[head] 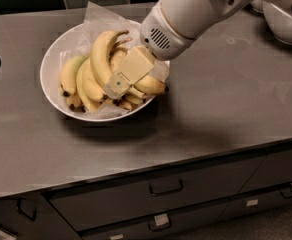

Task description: Pick banana from white bowl

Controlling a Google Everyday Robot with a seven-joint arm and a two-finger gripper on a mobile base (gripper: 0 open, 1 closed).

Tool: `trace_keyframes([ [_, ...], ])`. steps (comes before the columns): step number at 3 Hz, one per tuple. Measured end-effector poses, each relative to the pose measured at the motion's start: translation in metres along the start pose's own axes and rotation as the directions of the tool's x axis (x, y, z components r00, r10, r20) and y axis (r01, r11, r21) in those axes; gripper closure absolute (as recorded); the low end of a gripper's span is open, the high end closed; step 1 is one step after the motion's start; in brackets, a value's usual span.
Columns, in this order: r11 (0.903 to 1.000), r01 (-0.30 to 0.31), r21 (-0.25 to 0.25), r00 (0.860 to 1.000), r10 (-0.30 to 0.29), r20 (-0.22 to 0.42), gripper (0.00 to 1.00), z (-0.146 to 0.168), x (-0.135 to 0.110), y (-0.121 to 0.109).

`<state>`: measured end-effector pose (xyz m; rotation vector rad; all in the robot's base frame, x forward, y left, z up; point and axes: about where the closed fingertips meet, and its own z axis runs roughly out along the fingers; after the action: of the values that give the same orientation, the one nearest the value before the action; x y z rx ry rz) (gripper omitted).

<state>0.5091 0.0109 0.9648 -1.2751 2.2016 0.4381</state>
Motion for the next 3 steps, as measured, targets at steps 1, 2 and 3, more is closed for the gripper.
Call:
trace_keyframes([
  [1,0.9997,0.000,0.025,1.000,0.000,0.007,0.00,0.003,-0.013,0.005],
  [2,0.9975,-0.026,0.065,0.999,0.025,0.027,0.00,0.010,-0.028,0.009],
  [3,0.9956,-0.043,0.084,0.999,0.041,0.032,0.00,0.015,-0.034,0.010],
])
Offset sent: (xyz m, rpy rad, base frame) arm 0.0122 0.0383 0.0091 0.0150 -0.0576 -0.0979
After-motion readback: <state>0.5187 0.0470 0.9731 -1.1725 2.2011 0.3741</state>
